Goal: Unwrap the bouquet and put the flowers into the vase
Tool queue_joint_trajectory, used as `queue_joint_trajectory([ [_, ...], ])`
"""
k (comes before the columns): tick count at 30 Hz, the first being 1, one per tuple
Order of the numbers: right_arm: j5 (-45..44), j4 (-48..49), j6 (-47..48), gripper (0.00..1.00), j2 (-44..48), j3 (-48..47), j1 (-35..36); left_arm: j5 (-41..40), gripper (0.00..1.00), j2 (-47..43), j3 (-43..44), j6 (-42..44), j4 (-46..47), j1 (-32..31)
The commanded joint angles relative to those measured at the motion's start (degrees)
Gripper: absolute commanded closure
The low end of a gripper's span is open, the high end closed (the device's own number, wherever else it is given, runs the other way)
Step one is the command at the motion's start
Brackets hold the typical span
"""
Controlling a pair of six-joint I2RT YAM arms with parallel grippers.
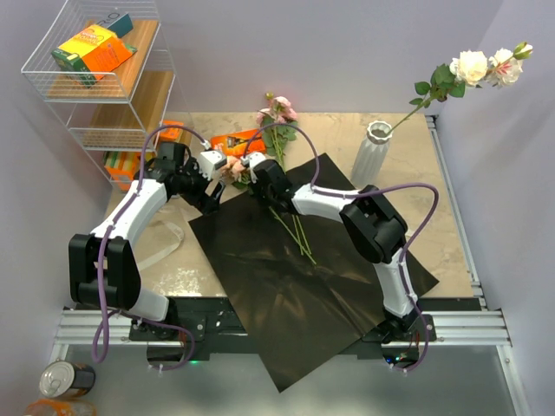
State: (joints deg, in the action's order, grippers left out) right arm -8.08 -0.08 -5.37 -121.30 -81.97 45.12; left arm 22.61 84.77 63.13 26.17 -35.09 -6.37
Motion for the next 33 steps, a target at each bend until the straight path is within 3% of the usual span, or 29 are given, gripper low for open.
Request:
queue_joint_trajectory([
  [1, -2.7, -1.2, 3.1, 1.0, 3.9, -9.5, -0.5, 1.4, 0.07, -1.3, 2.3, 0.7, 0.1, 0.8],
  [11, -3.1, -3.7, 3.9, 1.0, 11.2, -31.3, -10.8, 1.3, 0.07, -1.9, 3.5, 0.9, -0.8, 1.0],
  [15, -7.9, 14.2, 11.5, 1.0, 18.8, -25.8, -14.6, 1.4, 0.07, -1.7, 3.8, 1.1, -1.2, 1.1],
  [20, -17.7, 27.8, 23.4, 1.0, 21.8, -25.2, -16.6, 1.4, 0.07, -1.1, 4.5, 1.6, -1.5, 1.2],
  [21, -19.7, 35.2, 27.5, 1.0, 22.7, -23.3, -16.6, 1.4, 0.07, -1.0, 4.6, 1.8, -1.6, 1.3],
  [33, -32.7, 63.1, 42.8, 1.0, 21.6, -16.0, -20.4, 2.4, 0.07, 0.1, 5.2, 2.7, -2.3, 1.8],
])
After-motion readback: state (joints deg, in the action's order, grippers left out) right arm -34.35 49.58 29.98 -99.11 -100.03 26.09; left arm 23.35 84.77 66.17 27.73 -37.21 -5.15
